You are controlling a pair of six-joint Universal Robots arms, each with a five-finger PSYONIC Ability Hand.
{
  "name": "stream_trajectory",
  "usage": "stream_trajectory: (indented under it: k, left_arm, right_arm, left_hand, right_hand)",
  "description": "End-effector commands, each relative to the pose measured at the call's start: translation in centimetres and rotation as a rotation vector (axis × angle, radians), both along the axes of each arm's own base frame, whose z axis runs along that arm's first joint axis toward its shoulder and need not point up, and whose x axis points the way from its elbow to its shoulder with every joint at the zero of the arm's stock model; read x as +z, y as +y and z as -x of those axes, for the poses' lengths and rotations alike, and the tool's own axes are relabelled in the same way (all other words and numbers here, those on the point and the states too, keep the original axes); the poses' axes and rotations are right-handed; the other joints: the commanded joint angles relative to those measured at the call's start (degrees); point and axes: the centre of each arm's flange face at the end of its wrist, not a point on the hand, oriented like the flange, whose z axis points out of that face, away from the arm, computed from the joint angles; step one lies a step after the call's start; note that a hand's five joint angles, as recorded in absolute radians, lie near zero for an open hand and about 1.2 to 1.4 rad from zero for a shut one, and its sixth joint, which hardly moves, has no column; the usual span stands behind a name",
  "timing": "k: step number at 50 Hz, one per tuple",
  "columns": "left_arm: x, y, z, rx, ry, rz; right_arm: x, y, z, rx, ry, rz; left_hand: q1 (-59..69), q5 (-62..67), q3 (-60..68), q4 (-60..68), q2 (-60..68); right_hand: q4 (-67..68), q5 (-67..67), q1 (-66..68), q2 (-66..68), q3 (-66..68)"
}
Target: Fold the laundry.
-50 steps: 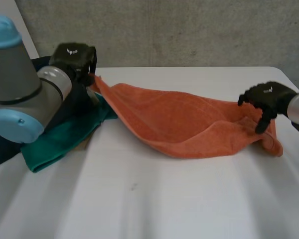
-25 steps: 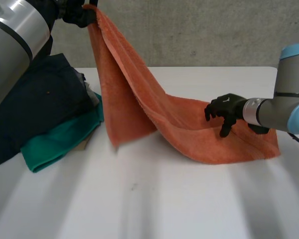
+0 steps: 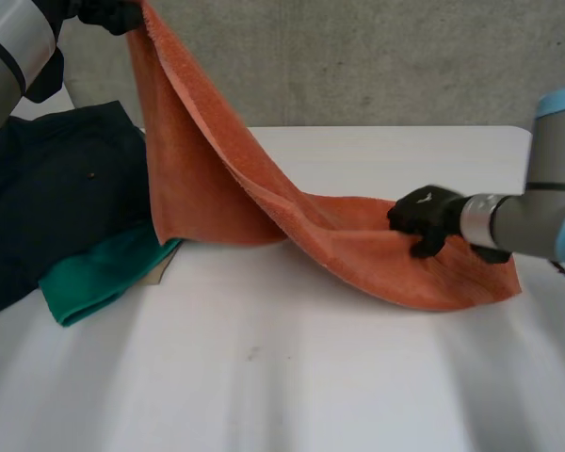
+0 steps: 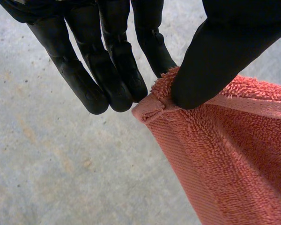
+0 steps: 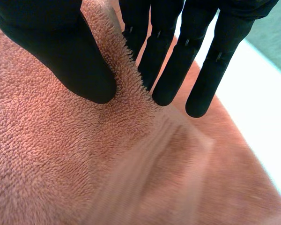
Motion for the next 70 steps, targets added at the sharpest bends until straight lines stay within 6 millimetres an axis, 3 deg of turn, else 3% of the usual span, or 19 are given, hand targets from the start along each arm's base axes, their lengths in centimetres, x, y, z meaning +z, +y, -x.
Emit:
stream_trajectory:
  k: [1,6,9,11,17,23,26,29,30,33,34,37,41,45,50,55,63,64,70]
  left_arm:
    - [-3.1,-1.3,-1.1,0.057,-0.067,-0.108]
    - [-7.7,-2.2,-2.3,0.105,-0.231,-0.261]
    - [-12.5,-1.7,-3.3,0.097,-0.474,-0.432]
    - [-14.3,-1.3,-3.6,0.076,-0.563,-0.501]
    - [-18.9,-0.4,-3.0,-0.051,-0.733,-0.665]
    - [-20.3,-3.4,-1.3,-0.027,-0.686,-0.637]
    - [-19.1,-5.4,-0.7,0.023,-0.646,-0.561]
    - [-15.3,-7.6,0.6,0.083,-0.543,-0.399]
    - [-12.4,-8.4,1.3,0.103,-0.463,-0.289]
    - [-6.9,-9.4,1.8,0.132,-0.307,-0.074]
    - [-0.6,-9.4,1.8,0.156,-0.129,0.181]
    - [4.5,-8.9,1.2,0.184,0.052,0.403]
    - [7.1,-8.4,0.5,0.213,0.158,0.541]
    - [5.4,-9.0,0.6,0.205,0.128,0.481]
    - [1.8,-10.7,-0.1,0.229,0.081,0.360]
    - [-2.6,-11.9,-0.7,0.243,0.030,0.219]
    - [-11.4,-11.9,-0.7,0.197,-0.057,-0.045]
    - [-13.2,-11.8,-0.8,0.189,-0.076,-0.093]
    - [-18.3,-11.2,-1.2,0.178,-0.132,-0.235]
  right_arm:
    - [5.4,0.4,4.0,-0.079,0.004,0.100]
    - [7.5,1.2,7.2,-0.125,0.067,0.148]
    - [7.0,2.7,9.3,-0.108,0.183,0.102]
    - [6.5,3.4,9.8,-0.078,0.237,0.073]
    - [3.7,6.2,8.9,0.045,0.316,-0.044]
    - [2.2,4.0,8.0,-0.017,0.304,0.002]
    - [3.0,2.5,7.4,-0.058,0.292,0.072]
    - [5.7,-0.1,6.1,-0.100,0.227,0.248]
    - [7.8,-1.8,5.5,-0.132,0.179,0.381]
    - [12.3,-4.3,4.9,-0.200,0.066,0.615]
    - [16.7,-5.8,4.8,-0.278,-0.081,0.815]
    - [20.8,-6.5,5.0,-0.336,-0.292,0.991]
    - [23.8,-5.6,5.0,-0.331,-0.482,1.130]
    - [24.0,-4.7,4.9,-0.308,-0.526,1.186]
    - [22.5,-4.5,5.0,-0.298,-0.519,1.178]
    - [19.0,-4.9,4.8,-0.303,-0.476,1.046]
    - [8.4,-4.6,4.1,-0.267,-0.366,0.639]
    - [6.1,-4.4,4.0,-0.261,-0.345,0.560]
    - [-0.8,-3.9,4.4,-0.284,-0.279,0.341]
  left_hand:
    - [14.7,13.3,11.7,11.3,11.2]
    - [14.7,13.3,11.7,11.3,11.2]
    - [14.7,13.3,11.7,11.3,11.2]
    - [14.7,13.3,11.7,11.3,11.2]
    - [14.7,13.3,11.7,11.3,11.2]
    - [14.7,13.3,11.7,11.3,11.2]
    - [14.7,13.3,11.7,11.3,11.2]
    - [14.7,13.3,11.7,11.3,11.2]
    - [14.7,13.3,11.7,11.3,11.2]
    - [14.7,13.3,11.7,11.3,11.2]
    - [14.7,13.3,11.7,11.3,11.2]
    - [14.7,13.3,11.7,11.3,11.2]
    - [14.7,13.3,11.7,11.3,11.2]
    - [14.7,13.3,11.7,11.3,11.2]
    - [14.7,13.3,11.7,11.3,11.2]
    - [14.7,13.3,11.7,11.3,11.2]
    - [14.7,13.3,11.7,11.3,11.2]
    - [14.7,13.3,11.7,11.3,11.2]
    - [14.7,13.3,11.7,11.3,11.2]
  right_hand:
    - [11.6,12.8,15.1,12.6,12.3]
    - [11.6,12.8,15.1,12.6,12.3]
    - [11.6,12.8,15.1,12.6,12.3]
    - [11.6,12.8,15.1,12.6,12.3]
    - [11.6,12.8,15.1,12.6,12.3]
    - [11.6,12.8,15.1,12.6,12.3]
    - [11.6,12.8,15.1,12.6,12.3]
    - [11.6,12.8,15.1,12.6,12.3]
    - [11.6,12.8,15.1,12.6,12.3]
    - [11.6,12.8,15.1,12.6,12.3]
    - [11.6,12.8,15.1,12.6,12.3]
    - [11.6,12.8,15.1,12.6,12.3]
    - [11.6,12.8,15.1,12.6,12.3]
    - [11.6,12.8,15.1,12.6,12.3]
    - [11.6,12.8,15.1,12.6,12.3]
    - [11.6,12.8,15.1,12.6,12.3]
    - [11.6,12.8,15.1,12.6,12.3]
    - [11.6,12.8,15.1,12.6,12.3]
    - [11.6,12.8,15.1,12.6,12.3]
